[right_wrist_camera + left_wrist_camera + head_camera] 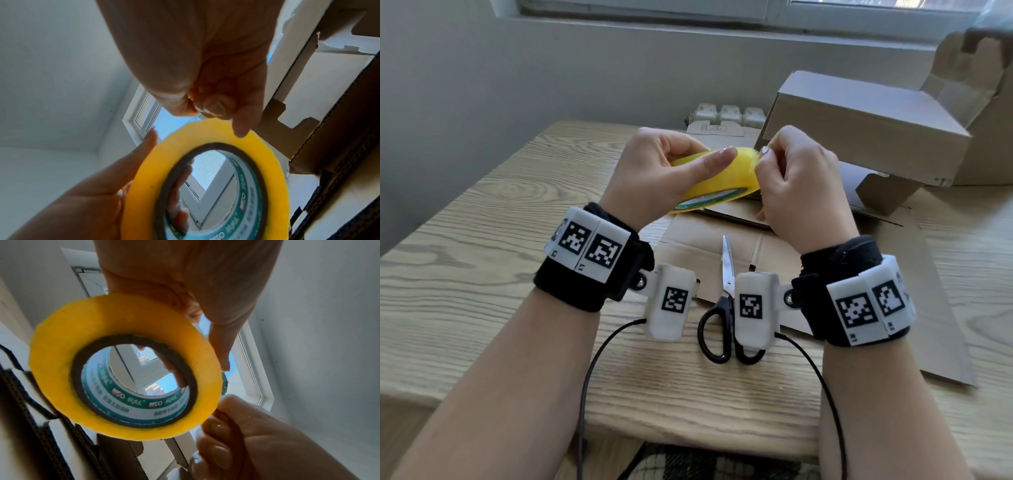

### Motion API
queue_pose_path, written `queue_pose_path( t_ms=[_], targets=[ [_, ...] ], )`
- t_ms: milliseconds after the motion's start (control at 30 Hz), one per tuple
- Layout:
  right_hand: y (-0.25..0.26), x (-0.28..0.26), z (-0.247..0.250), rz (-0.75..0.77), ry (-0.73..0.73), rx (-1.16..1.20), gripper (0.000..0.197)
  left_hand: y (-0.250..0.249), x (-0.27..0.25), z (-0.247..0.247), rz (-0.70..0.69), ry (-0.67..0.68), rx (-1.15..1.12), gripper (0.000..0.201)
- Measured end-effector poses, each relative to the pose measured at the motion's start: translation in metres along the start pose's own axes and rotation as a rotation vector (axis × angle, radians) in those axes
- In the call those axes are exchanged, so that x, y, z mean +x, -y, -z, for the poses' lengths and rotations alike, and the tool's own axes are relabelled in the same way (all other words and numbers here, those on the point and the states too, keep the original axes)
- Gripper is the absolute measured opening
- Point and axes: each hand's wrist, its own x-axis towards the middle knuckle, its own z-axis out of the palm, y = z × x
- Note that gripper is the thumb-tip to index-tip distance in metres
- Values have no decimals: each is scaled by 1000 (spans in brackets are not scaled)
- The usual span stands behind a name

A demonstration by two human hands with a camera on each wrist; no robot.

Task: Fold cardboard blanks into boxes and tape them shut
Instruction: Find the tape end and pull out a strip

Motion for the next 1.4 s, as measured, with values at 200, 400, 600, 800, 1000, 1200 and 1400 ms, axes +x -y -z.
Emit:
queue_pose_path(
  t_ms=[200, 400, 600, 800, 1000, 1200, 1400],
  targets=[
    [-3, 1, -1, -63, 4, 52, 25, 3, 0, -5, 40, -2, -5, 29],
    [2, 2, -7, -243, 22, 423, 26, 5, 1, -6, 20, -45, 23, 33],
    [8, 1, -11, -248, -45, 397, 24, 5, 0, -7, -26, -64, 67, 28],
    [12, -1, -11, -213, -73, 308, 32, 7, -1, -8, -47, -45, 117, 47],
    [3, 0, -10, -135, -37, 128, 17, 9, 1, -8, -39, -54, 126, 46],
    [-1, 0, -9, -133, -17, 83, 16, 7, 3, -5, -16, -55, 67, 37],
    [-12, 5, -2, -256, 82, 297, 21, 6, 4, 3, 97, -11, -85, 31]
  ],
)
